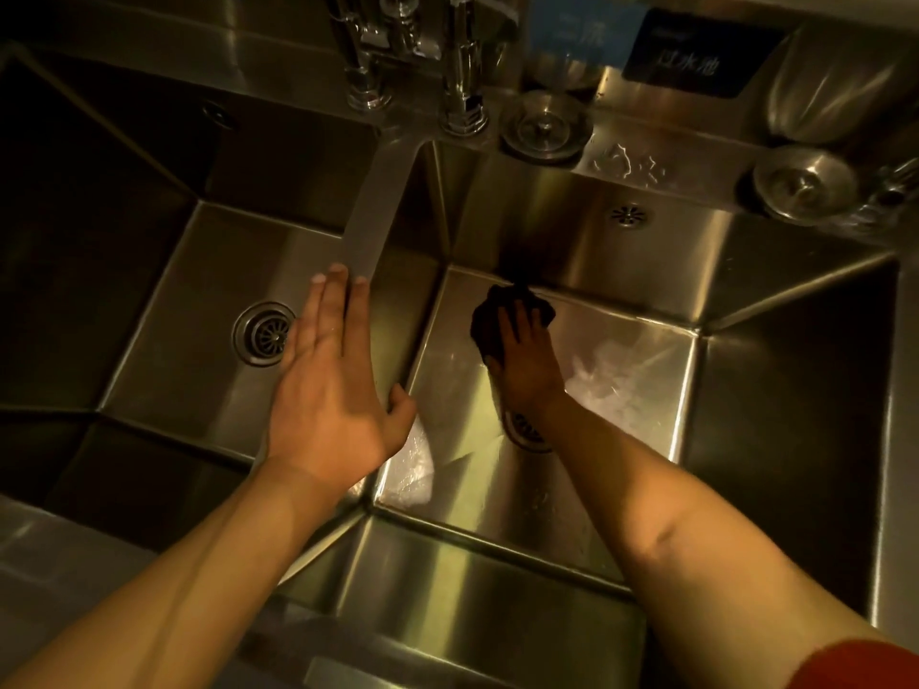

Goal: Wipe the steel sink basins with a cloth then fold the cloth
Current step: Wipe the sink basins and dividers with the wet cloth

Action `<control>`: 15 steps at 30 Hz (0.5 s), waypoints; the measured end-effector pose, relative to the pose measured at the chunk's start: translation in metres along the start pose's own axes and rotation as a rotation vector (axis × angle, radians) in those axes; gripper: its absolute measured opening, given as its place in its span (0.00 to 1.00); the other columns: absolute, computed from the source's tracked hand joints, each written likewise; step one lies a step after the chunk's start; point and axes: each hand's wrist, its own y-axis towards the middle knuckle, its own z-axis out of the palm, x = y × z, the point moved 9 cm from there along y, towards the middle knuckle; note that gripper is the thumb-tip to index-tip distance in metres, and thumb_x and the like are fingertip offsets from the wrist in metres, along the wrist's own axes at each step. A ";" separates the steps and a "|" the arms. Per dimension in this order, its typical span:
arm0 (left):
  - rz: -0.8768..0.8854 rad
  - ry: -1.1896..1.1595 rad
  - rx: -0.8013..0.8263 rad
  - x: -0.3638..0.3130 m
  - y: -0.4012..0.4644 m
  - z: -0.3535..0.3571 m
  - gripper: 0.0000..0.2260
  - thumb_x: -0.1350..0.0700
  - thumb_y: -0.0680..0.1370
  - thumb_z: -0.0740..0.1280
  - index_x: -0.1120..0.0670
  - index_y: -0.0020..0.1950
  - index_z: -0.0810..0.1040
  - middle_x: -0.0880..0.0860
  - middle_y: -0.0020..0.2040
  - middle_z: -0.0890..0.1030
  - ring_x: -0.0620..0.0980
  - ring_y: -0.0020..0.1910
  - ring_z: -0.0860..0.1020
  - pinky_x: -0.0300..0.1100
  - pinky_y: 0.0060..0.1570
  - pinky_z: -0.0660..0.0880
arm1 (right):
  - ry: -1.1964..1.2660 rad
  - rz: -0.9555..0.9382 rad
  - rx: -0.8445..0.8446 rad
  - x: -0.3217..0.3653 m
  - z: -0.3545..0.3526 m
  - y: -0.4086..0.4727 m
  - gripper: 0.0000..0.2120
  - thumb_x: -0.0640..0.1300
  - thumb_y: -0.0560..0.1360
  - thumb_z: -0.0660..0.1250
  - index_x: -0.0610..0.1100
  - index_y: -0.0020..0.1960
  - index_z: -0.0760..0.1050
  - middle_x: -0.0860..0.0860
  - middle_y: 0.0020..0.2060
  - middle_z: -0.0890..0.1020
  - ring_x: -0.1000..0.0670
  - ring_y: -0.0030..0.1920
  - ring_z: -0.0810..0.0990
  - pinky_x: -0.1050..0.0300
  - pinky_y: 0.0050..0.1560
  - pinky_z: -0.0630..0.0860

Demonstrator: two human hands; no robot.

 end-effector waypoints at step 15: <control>-0.004 -0.036 -0.023 -0.001 -0.001 -0.001 0.50 0.46 0.69 0.74 0.57 0.84 0.51 0.56 0.85 0.50 0.53 0.84 0.45 0.56 0.81 0.54 | -0.167 -0.627 0.310 0.123 0.124 -0.139 0.32 0.54 0.85 0.49 0.45 0.84 0.44 0.40 0.82 0.43 0.35 0.81 0.40 0.39 0.80 0.48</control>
